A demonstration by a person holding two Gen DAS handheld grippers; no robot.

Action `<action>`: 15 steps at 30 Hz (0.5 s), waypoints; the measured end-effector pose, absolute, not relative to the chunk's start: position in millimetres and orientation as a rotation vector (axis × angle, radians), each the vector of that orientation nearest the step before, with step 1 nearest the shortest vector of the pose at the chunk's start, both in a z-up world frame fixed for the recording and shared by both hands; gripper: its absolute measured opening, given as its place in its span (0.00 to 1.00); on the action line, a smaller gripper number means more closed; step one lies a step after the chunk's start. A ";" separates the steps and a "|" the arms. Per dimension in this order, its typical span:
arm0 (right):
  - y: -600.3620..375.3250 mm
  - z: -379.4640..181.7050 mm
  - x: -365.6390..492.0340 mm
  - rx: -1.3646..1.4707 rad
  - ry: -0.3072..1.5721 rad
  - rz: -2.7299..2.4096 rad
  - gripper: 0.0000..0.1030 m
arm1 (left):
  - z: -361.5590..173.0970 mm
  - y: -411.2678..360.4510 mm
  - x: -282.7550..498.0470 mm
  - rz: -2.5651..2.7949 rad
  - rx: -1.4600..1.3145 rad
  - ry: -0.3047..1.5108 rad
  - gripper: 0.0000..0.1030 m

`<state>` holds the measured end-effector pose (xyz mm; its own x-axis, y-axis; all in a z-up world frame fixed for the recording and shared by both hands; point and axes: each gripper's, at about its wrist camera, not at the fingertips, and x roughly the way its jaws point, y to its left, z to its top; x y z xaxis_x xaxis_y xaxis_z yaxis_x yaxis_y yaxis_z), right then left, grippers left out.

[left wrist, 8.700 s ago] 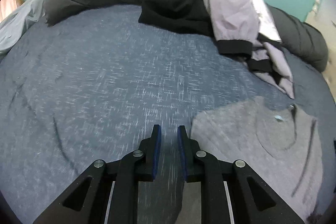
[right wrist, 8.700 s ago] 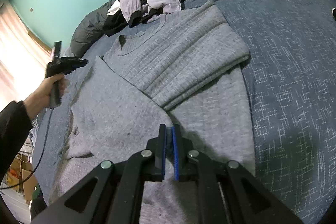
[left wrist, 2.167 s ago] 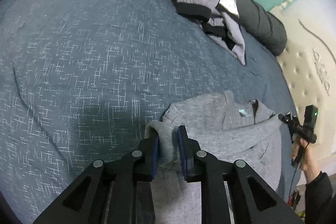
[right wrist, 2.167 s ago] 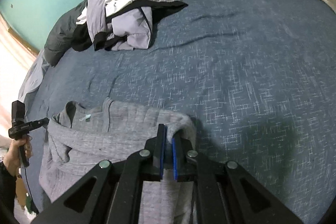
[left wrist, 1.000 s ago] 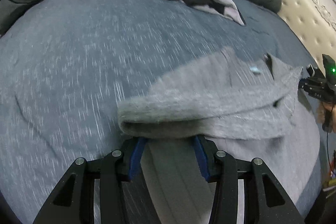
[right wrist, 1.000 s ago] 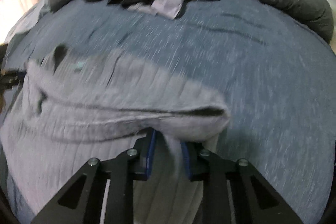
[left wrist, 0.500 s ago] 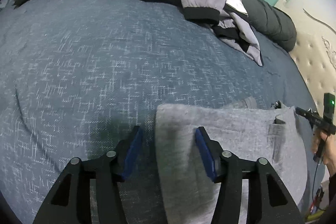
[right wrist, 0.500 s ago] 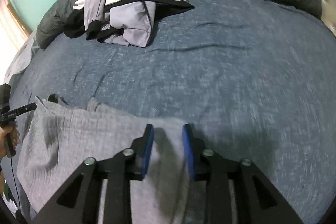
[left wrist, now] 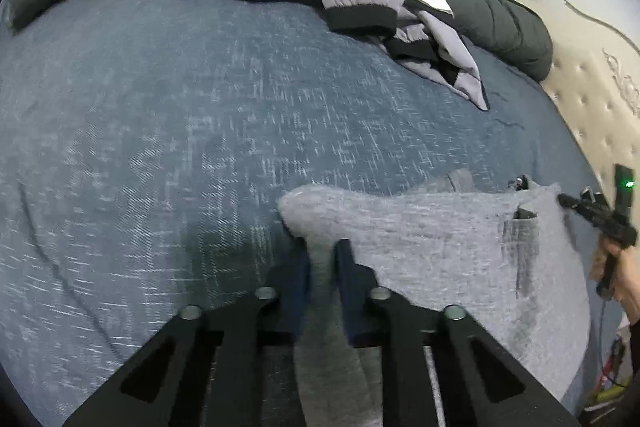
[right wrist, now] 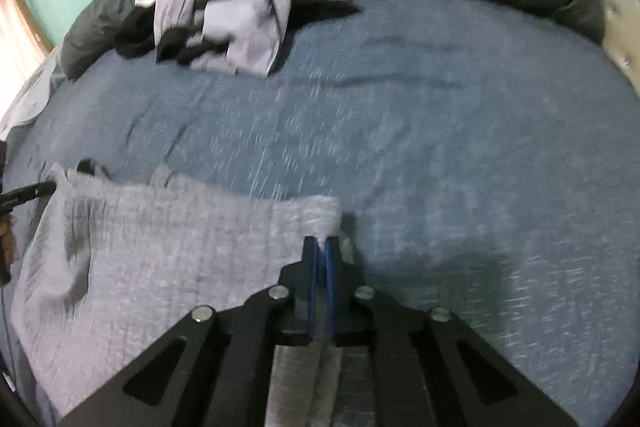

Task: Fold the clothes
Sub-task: 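Pinch the folded edge with the right gripper while the left gripper straightens it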

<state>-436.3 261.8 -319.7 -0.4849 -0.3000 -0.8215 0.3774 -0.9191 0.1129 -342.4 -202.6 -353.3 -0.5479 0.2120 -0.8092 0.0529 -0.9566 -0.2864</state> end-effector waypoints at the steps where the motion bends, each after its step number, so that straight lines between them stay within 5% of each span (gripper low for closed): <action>1: 264.0 -313.6 -435.2 1.281 0.121 -2.432 0.02 | -350.1 -204.9 -340.6 2.665 -1.428 -0.436 0.03; 15: 282.3 -314.5 -452.0 1.338 0.042 -2.513 0.02 | -347.3 -229.8 -337.4 2.700 -1.430 -0.550 0.03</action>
<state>-452.0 282.3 -314.5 -0.5247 -0.2421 -0.8161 0.2694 -0.9567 0.1106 -337.4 -229.8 -347.3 -0.5752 0.1953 -0.7943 0.1312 -0.9365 -0.3252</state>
